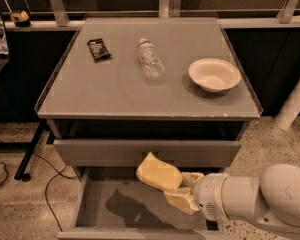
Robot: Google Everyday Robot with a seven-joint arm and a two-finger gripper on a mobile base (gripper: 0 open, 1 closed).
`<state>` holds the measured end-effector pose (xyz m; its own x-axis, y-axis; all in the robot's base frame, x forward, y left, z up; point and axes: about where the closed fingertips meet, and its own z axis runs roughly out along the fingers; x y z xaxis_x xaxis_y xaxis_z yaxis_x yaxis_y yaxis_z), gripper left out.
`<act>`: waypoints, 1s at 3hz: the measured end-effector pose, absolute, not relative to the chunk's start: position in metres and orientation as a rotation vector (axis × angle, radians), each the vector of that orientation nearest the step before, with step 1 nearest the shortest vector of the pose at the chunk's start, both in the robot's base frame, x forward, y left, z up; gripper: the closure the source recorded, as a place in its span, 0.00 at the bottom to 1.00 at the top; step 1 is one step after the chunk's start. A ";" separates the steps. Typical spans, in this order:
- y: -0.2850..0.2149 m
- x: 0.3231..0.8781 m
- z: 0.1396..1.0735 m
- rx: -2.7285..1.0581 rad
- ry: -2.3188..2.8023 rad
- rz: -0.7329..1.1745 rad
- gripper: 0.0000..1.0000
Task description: Place sponge into middle drawer
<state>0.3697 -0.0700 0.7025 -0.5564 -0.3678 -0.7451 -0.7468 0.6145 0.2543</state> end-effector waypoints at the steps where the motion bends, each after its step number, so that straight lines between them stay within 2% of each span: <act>1: -0.065 0.366 0.674 -0.839 2.208 0.774 1.00; 3: -0.067 0.364 0.616 -0.758 2.256 0.815 1.00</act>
Offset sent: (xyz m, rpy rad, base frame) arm -0.0057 0.0025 -0.1038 0.0523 0.1267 -0.0739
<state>0.3641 -0.0675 0.6162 -0.6458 -0.2994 -0.7024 -0.6793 0.6454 0.3494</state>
